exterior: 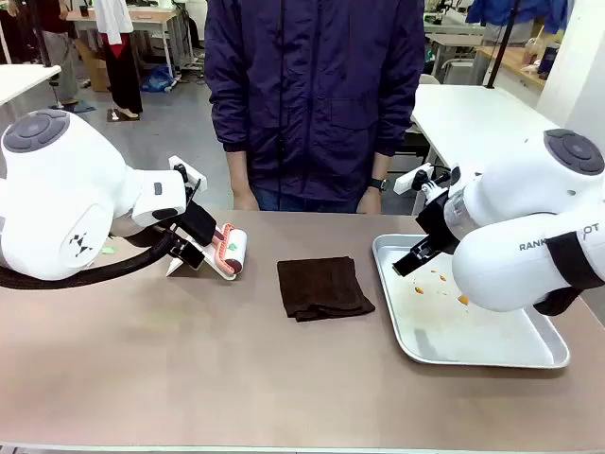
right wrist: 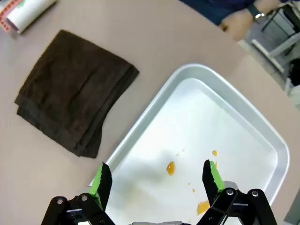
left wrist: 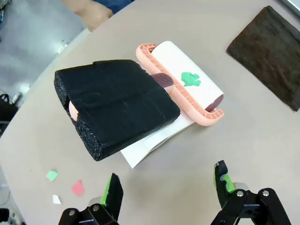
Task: Clean the surface of the table.
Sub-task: Hold the Lint Roller with your left hand and the towel with your right hand.
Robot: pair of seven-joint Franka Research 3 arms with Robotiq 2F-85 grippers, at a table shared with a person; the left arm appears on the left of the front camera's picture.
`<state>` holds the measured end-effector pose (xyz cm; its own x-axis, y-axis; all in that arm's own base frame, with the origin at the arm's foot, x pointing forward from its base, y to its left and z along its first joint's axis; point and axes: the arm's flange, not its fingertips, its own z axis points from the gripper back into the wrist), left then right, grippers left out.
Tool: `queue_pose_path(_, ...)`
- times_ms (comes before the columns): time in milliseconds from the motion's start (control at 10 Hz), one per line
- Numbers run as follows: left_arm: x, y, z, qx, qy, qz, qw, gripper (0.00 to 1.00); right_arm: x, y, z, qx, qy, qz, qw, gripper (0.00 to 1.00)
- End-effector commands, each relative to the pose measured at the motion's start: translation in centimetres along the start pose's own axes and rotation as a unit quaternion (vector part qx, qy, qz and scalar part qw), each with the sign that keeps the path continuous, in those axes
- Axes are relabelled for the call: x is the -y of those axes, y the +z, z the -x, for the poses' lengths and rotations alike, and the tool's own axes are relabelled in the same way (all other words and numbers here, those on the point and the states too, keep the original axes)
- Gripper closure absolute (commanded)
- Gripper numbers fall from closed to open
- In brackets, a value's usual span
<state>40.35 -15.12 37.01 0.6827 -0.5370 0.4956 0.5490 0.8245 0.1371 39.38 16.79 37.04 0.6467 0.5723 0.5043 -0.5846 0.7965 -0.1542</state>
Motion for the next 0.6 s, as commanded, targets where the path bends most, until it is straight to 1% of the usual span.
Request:
queue_pose_path(0,0.00,0.00,0.00,0.000,0.000,0.000,1.000,0.00,0.00,0.00,-0.01,0.000,0.000,0.000,1.000,0.00)
queue_pose_path(500,0.00,0.00,0.00,0.000,0.000,0.000,1.000,0.00,0.00,0.00,-0.01,0.000,0.000,0.000,1.000,0.00)
